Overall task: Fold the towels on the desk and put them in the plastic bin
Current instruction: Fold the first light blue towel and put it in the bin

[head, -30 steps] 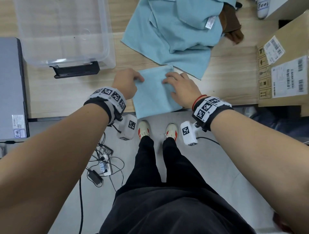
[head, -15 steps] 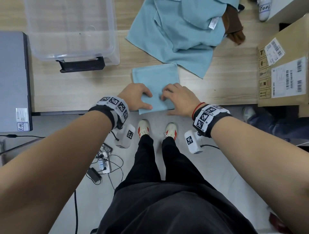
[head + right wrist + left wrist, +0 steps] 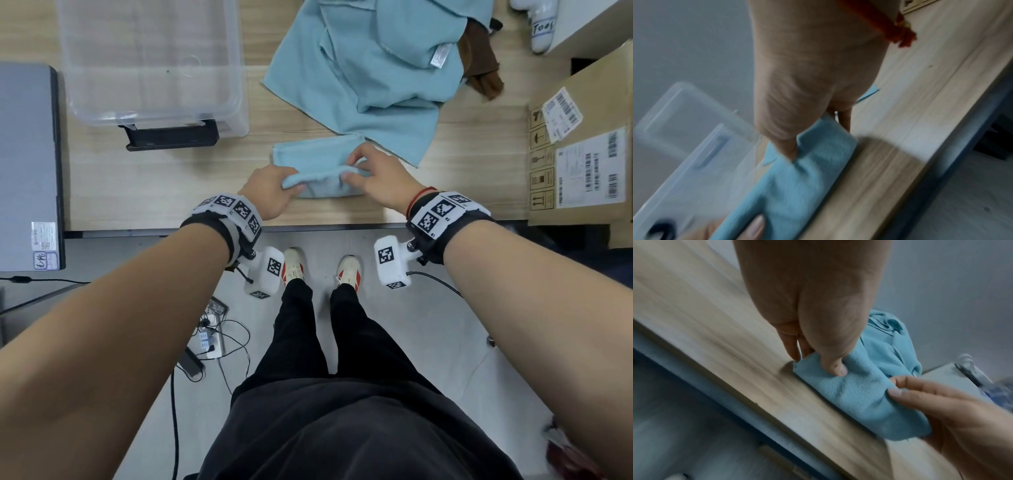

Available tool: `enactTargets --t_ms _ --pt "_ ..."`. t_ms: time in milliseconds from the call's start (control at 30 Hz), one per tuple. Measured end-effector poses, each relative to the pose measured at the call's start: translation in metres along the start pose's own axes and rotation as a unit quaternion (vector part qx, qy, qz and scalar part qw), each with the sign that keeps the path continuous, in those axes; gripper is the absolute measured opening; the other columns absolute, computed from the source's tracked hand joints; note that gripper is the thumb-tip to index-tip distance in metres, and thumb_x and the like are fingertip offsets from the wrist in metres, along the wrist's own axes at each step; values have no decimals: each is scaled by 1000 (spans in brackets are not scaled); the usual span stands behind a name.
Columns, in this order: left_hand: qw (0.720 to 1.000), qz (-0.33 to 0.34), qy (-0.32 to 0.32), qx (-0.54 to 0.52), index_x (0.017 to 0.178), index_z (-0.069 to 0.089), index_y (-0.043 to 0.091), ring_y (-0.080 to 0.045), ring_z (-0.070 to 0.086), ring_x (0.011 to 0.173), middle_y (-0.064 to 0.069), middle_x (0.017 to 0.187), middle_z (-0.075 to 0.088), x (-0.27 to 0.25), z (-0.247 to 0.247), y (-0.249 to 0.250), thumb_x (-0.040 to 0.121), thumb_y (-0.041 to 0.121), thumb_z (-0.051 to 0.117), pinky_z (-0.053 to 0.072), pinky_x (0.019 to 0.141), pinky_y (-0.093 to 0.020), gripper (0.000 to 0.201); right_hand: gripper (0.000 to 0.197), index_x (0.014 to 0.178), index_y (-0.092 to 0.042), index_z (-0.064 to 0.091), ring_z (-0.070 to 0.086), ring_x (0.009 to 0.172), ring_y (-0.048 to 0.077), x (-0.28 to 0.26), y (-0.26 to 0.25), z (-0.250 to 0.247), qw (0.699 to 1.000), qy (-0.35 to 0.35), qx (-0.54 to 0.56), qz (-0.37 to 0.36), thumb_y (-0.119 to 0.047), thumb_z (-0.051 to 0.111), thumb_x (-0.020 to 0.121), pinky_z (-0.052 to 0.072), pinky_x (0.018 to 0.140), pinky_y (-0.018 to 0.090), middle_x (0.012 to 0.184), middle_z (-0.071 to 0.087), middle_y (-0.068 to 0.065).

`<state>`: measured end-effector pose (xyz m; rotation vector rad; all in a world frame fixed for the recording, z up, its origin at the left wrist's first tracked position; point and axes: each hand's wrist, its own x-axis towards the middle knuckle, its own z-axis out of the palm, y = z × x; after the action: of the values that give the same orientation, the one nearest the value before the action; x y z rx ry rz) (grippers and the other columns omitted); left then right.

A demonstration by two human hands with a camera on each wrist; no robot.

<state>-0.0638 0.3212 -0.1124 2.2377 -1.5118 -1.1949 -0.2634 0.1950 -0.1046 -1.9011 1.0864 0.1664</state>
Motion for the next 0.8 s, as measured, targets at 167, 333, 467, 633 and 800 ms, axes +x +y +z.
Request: enactTargets --t_ms 167,333,467,633,800 --pt "996 -64 16 -67 85 58 5 -28 55 80 -14 84 61 8 -7 -8 98 45 45 39 71 -33 44 21 94 -24 64 59 81 11 9 27 -13 997 -58 32 26 -34 76 80 44 79 28 88 64 -7" --pt "991 -79 -7 -111 113 67 11 -21 62 100 -4 109 69 12 -8 -12 85 53 65 50 92 -37 51 14 82 -29 55 51 79 16 23 31 -9 999 8 28 17 -25 59 95 37 72 27 75 54 -10" --pt "989 -101 14 -105 95 66 -2 -35 64 93 -21 99 68 15 -9 -12 81 72 38 50 86 -48 80 15 99 -15 60 52 82 20 34 26 -6 999 37 7 16 -28 53 97 41 76 32 88 60 -2" --pt "966 -162 51 -197 86 59 13 -37 65 92 -21 98 67 22 -7 -11 78 75 39 51 83 -47 66 19 87 -21 52 50 82 24 45 23 1 996 74 -13 47 -37 51 97 33 69 31 85 57 3" --pt "942 -209 95 -245 84 69 5 -32 68 82 -16 86 71 32 2 -32 74 74 40 54 85 -45 76 44 64 -20 33 45 75 26 49 16 1 988 94 -41 117 -45 48 97 30 64 33 64 42 0"
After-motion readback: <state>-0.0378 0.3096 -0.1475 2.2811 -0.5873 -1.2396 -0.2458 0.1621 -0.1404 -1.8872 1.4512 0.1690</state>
